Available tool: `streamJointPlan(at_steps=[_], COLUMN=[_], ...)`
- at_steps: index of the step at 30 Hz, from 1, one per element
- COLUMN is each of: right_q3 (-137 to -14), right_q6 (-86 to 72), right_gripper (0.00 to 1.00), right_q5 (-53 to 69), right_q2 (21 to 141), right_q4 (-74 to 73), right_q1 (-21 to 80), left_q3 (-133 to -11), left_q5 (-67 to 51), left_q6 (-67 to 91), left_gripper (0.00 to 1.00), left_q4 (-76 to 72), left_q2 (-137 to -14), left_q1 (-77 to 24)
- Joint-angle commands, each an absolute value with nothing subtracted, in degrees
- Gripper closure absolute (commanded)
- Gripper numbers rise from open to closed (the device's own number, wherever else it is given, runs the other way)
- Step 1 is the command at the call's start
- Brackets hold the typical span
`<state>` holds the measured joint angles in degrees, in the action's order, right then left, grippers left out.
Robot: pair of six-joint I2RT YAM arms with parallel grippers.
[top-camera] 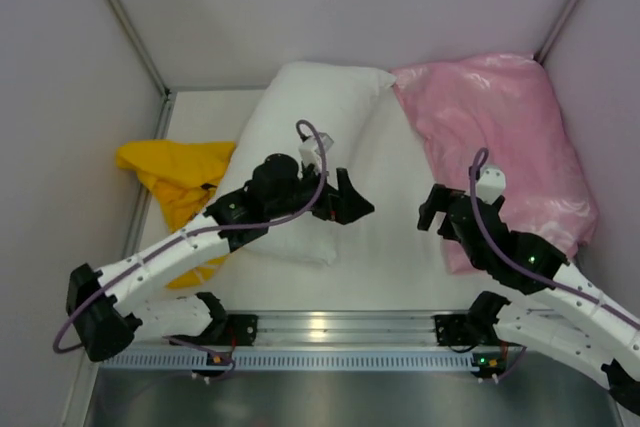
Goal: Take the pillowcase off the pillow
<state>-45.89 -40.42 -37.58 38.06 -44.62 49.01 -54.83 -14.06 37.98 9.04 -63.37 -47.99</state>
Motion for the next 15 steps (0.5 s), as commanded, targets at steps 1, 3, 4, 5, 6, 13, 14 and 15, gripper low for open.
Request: streamJointPlan(at_steps=[1, 3, 4, 5, 6, 13, 14, 15], right_q3=[-49.39, -50.7, -50.97, -51.32, -52.11, -55.9, -55.99, -56.86], right_q6=[-42.63, -42.98, -43.67, -45.33, -44.66, -33.5, -32.18, -31.91], right_gripper=[0.01, 0.0, 0.01, 0.01, 0.01, 0.01, 0.01, 0.0], right_q5=[-41.84, -42.62, -43.76, -46.12, -46.06, -28.69, -23.34, -21.9], right_q2=[35.51, 35.33, 35.68, 36.47, 39.0, 52.29, 52.47, 52.91], right_q4=[-50.35, -52.2, -52.82, -54.65, -54.84, -46.51, -45.02, -44.22], right_q1=[49.22, 48.78, 48.61, 48.26, 46.16, 21.91, 19.71, 16.03], left_q3=[-61.16, -65.38, -66.96, -70.02, -71.53, -87.24, -88.67, -89.81], left_q5=[-5.1, -4.4, -4.48, -4.48, -4.74, -7.99, -8.87, -9.92], left_q6=[32.88, 31.56, 31.12, 30.68, 30.06, 27.77, 27.86, 28.47], left_gripper=[0.01, 0.01, 0.01, 0.01, 0.01, 0.01, 0.01, 0.01], left_q4=[6.33, 6.33, 6.42, 6.42, 6.42, 7.38, 7.56, 7.47], left_q2=[-71.42, -75.65, -77.85, -81.87, -83.83, -101.92, -103.69, -105.19], left_q1=[-52.2, -53.17, -53.26, -53.35, -53.44, -53.96, -53.96, -53.96])
